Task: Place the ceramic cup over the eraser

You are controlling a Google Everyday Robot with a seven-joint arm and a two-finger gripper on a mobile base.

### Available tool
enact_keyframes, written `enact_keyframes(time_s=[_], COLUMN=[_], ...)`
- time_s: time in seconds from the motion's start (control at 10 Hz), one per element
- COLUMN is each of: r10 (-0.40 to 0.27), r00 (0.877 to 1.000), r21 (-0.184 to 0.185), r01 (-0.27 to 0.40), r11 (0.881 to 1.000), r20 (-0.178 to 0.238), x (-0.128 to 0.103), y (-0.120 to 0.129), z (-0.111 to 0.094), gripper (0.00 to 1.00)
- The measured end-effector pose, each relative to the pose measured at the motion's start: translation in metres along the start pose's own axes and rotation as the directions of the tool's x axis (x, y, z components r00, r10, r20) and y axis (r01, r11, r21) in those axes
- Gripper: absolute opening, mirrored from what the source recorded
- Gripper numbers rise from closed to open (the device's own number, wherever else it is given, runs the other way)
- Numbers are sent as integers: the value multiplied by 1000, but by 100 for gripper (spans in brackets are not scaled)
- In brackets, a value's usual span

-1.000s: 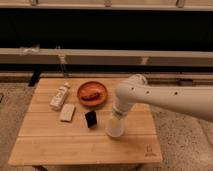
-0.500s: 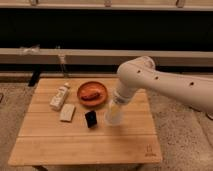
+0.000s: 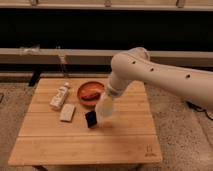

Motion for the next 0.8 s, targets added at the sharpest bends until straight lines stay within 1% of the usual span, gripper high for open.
enact_keyframes(time_s=[0.4, 0.7, 0.8], r10=[-61, -90, -96], r00=[998, 996, 995], r21=[-26, -53, -63], r01=[61, 91, 98], r11=[998, 994, 993], r20=[26, 27, 23], x=[-29, -37, -38], y=[7, 16, 19], z=[11, 20, 25], gripper=[0, 0, 2])
